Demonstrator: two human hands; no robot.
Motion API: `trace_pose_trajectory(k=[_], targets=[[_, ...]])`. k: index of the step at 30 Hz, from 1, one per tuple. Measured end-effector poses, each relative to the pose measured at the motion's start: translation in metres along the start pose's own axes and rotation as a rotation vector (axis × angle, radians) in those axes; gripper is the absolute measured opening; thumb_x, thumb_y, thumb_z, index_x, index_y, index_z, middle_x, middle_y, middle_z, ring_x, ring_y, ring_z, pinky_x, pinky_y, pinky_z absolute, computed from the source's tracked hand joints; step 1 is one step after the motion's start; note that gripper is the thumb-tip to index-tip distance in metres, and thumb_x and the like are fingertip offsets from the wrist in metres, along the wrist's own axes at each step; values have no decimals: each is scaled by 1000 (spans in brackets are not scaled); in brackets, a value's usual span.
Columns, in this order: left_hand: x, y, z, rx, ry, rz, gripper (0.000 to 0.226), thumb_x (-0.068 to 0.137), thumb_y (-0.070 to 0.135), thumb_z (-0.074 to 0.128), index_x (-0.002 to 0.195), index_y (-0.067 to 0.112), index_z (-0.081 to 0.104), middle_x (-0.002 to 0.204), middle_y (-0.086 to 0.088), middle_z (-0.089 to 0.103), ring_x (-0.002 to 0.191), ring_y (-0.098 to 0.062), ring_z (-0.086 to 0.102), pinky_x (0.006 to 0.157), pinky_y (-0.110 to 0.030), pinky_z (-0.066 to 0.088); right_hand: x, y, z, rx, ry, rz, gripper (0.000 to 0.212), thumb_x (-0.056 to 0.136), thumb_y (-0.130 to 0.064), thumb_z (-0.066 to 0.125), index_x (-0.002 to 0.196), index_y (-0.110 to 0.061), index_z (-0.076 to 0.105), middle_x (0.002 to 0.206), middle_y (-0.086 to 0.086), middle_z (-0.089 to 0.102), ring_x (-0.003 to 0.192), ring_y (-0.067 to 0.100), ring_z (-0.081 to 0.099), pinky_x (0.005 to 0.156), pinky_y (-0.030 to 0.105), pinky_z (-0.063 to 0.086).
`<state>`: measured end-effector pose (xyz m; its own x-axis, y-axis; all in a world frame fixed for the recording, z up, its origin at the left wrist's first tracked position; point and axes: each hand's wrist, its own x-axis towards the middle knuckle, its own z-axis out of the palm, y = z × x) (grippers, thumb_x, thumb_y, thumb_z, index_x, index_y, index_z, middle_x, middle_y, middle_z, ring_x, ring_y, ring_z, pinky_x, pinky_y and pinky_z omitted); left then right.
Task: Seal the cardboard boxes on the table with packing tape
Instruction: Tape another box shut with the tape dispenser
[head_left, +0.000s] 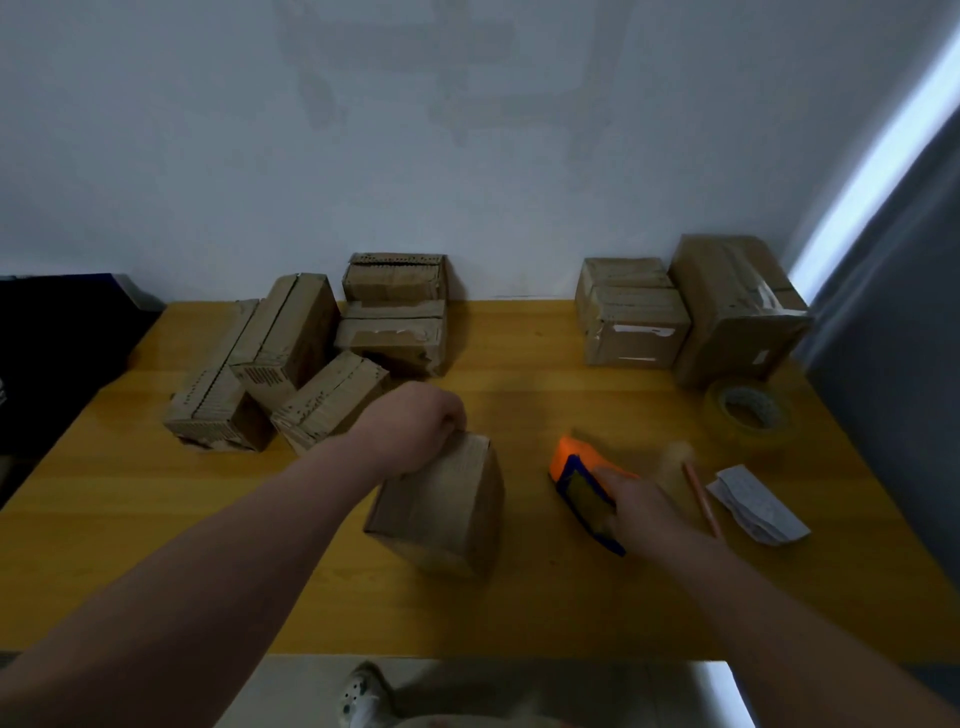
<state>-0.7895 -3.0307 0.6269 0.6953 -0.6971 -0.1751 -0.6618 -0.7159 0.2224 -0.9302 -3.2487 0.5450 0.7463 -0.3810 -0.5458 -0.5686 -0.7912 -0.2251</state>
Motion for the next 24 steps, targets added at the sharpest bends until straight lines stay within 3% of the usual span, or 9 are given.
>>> trace_pose_trajectory(k=[3, 6, 8, 10, 11, 13, 18, 21, 24], targets=[[-1, 6, 16, -18, 38, -17, 26, 98, 20, 48, 118, 24, 62, 119, 1, 62, 112, -19, 56, 94, -35, 47, 1, 2, 7, -46, 20, -55, 72, 92, -10, 57, 152, -29, 22, 142, 10, 45, 125, 28, 49, 97, 38, 48], [-7, 12, 29, 110, 272, 7, 42, 94, 22, 56, 135, 26, 50, 133, 4, 54, 125, -17, 48, 113, -39, 26, -1, 1, 8, -81, 36, -89, 59, 93, -17, 56, 147, -27, 33, 135, 9, 51, 118, 26, 54, 90, 34, 50], [-17, 17, 33, 180, 415, 61, 39, 85, 20, 68, 123, 23, 60, 119, 1, 61, 109, -18, 57, 104, -37, 39, -4, -3, 5, -64, 104, -136, 52, 95, -24, 55, 144, -25, 39, 134, 7, 51, 118, 26, 53, 90, 34, 48], [-27, 17, 42, 170, 503, 150, 25, 74, 15, 74, 98, 19, 69, 96, -1, 65, 84, -18, 62, 80, -33, 52, -5, -8, 1, -3, 213, -238, 45, 95, -28, 55, 140, -23, 47, 132, 7, 52, 118, 25, 53, 94, 34, 46], [-31, 16, 48, 137, 483, 195, 17, 74, 13, 73, 90, 18, 70, 91, -1, 65, 79, -18, 62, 73, -33, 54, -6, -11, 0, 43, 258, -293, 42, 96, -28, 55, 137, -23, 51, 130, 6, 55, 117, 24, 54, 95, 33, 46], [-37, 16, 56, 43, 404, 201, 14, 82, 17, 68, 96, 17, 72, 96, -1, 67, 83, -19, 64, 69, -33, 55, -5, -18, -1, 166, 282, -360, 38, 96, -28, 56, 133, -22, 56, 126, 4, 58, 114, 21, 56, 94, 30, 45], [-46, 15, 68, -40, 289, 127, 62, 88, 53, 34, 130, 15, 59, 131, 0, 57, 114, -18, 55, 94, -27, 43, -1, -38, -4, 491, 178, -369, 35, 97, -29, 55, 132, -24, 58, 127, -7, 58, 114, 11, 54, 94, 25, 43], [-48, 9, 72, -32, 288, 156, 61, 89, 54, 40, 132, 14, 57, 133, -1, 55, 119, -18, 52, 98, -25, 34, 3, -48, -6, 610, 134, -382, 36, 97, -29, 57, 133, -24, 57, 122, -10, 59, 113, 10, 54, 91, 24, 41], [-50, 1, 73, -77, 283, 192, 59, 87, 52, 48, 131, 15, 57, 134, 0, 55, 121, -16, 51, 101, -25, 34, 7, -52, -7, 727, 82, -394, 37, 94, -28, 62, 130, -28, 59, 116, -15, 59, 111, 8, 54, 90, 21, 40]])
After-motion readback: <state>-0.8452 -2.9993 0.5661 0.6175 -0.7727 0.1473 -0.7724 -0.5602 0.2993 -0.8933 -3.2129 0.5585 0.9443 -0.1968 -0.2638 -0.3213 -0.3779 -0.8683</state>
